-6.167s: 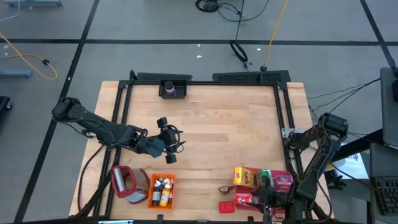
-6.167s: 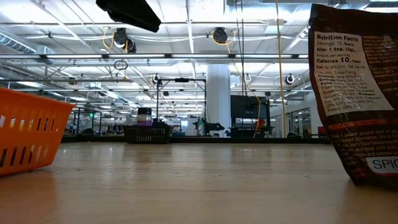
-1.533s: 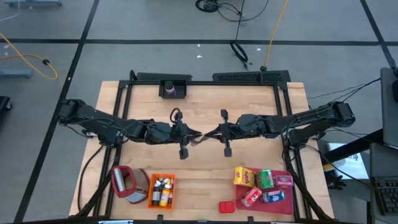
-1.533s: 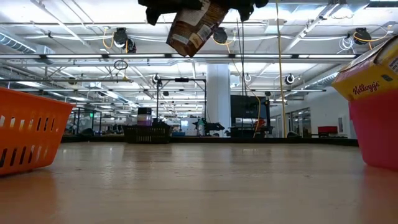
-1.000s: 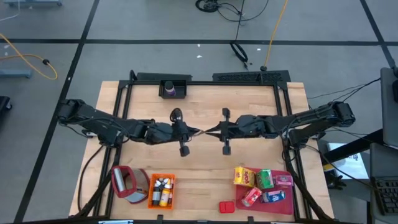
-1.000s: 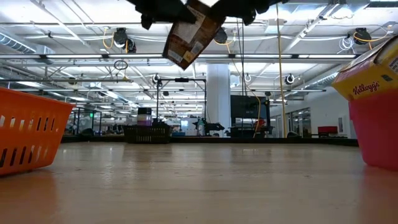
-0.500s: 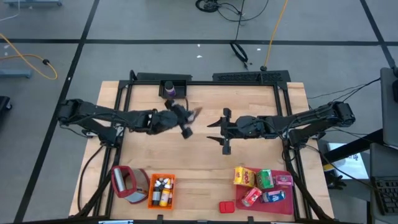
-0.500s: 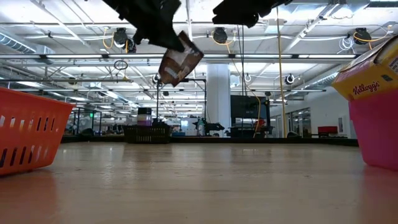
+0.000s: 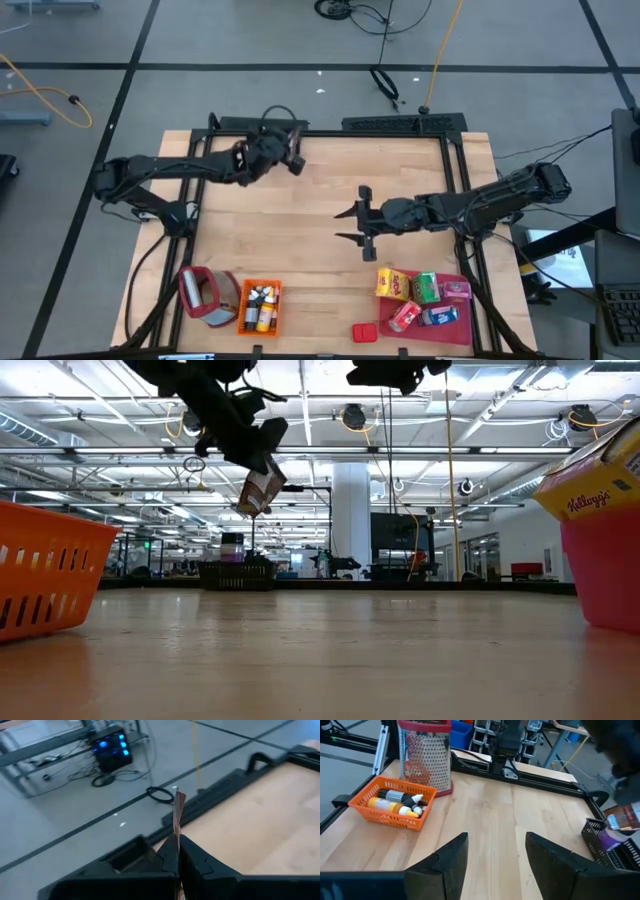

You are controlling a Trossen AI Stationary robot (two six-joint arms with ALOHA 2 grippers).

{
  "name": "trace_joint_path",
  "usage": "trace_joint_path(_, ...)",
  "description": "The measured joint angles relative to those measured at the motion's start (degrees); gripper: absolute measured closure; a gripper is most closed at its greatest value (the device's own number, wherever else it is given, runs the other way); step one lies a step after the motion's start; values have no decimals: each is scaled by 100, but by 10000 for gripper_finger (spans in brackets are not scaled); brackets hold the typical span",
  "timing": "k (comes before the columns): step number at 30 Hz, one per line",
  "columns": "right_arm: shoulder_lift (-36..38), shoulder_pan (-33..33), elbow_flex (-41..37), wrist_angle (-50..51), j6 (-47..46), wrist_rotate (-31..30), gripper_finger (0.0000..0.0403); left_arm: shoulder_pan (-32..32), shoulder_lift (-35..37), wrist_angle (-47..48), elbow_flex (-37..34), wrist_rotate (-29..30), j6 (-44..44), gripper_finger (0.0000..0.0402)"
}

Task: Pick & Place Kitchen Items
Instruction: Put the orange seasoning pack into the black bin

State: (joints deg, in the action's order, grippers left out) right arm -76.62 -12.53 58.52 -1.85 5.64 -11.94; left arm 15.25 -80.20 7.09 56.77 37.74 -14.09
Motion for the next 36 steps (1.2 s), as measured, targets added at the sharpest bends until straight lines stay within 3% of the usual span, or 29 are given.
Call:
trace_joint_path(17, 0, -115, 0, -4, 128, 0, 217, 1191, -24, -666, 0, -213, 28, 402)
trace_joint_path(23, 0, -110, 0, -4, 128, 0, 218, 1535, -422, -1171, 3, -650, 8, 402)
trace_joint_path(36, 0, -112, -2, -3, 152, 0, 220, 1883, -1358, -2092, 0, -784, 39, 402)
